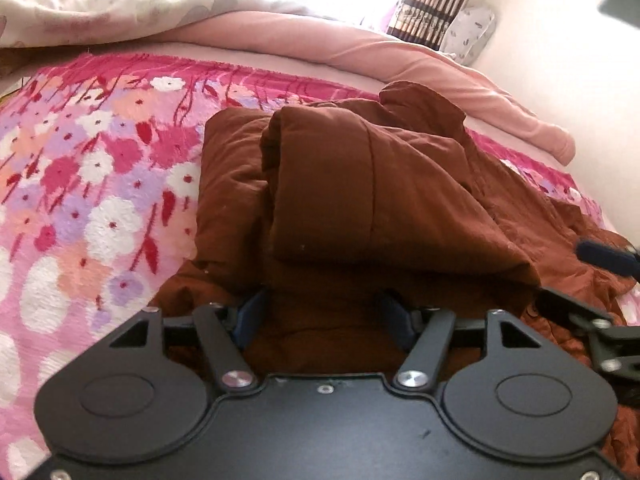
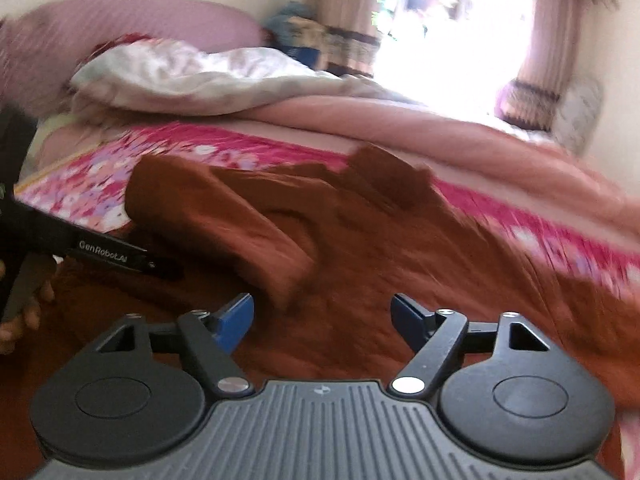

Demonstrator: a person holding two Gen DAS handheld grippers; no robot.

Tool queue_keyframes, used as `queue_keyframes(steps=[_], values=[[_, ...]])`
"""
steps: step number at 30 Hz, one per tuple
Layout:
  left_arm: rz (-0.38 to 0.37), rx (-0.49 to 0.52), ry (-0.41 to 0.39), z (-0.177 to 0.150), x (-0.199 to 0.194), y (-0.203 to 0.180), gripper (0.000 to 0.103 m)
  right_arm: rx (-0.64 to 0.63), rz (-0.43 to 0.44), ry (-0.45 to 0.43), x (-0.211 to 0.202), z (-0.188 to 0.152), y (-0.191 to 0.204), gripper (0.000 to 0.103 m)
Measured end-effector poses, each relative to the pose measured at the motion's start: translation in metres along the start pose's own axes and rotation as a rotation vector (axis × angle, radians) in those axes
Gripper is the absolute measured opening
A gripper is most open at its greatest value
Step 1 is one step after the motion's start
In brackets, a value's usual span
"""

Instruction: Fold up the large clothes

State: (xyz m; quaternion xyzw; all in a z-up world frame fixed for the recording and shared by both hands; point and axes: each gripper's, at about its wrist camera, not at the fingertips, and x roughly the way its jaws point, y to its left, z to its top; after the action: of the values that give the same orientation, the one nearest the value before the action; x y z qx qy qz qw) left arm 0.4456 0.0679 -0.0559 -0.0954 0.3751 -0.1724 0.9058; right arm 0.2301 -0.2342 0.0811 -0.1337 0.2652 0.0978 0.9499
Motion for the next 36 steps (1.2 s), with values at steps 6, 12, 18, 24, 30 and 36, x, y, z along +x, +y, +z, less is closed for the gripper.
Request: queue_keyframes(steps=[6, 12, 18, 24, 30, 36], values=[[-0.02, 0.02, -0.001, 0.0, -0.001, 0.0, 0.065, -0.187, 0.006, -0.03, 0.019, 0.017, 0.04, 0.084], [-0.066, -0.03, -0.001, 0.002, -0.006, 0.012, 0.066, -0.228, 0.035, -0.007, 0.038, 0.023, 0.049, 0.044], [-0.098, -0.044, 0.001, 0.003, -0.005, 0.018, 0.067, -0.16, 0.057, 0.003, 0.045, 0.028, 0.039, 0.016], [-0.077, -0.009, 0.004, 0.002, -0.003, 0.012, 0.067, 0.133, -0.037, -0.033, 0.026, 0.023, -0.025, 0.012], [-0.072, -0.006, 0.01, 0.003, -0.002, 0.011, 0.067, 0.394, -0.129, 0.084, 0.008, -0.02, -0.108, 0.044], [-0.039, 0.031, 0.018, 0.003, -0.011, 0.0, 0.067, 0.484, -0.204, 0.16, -0.015, -0.053, -0.147, 0.058]])
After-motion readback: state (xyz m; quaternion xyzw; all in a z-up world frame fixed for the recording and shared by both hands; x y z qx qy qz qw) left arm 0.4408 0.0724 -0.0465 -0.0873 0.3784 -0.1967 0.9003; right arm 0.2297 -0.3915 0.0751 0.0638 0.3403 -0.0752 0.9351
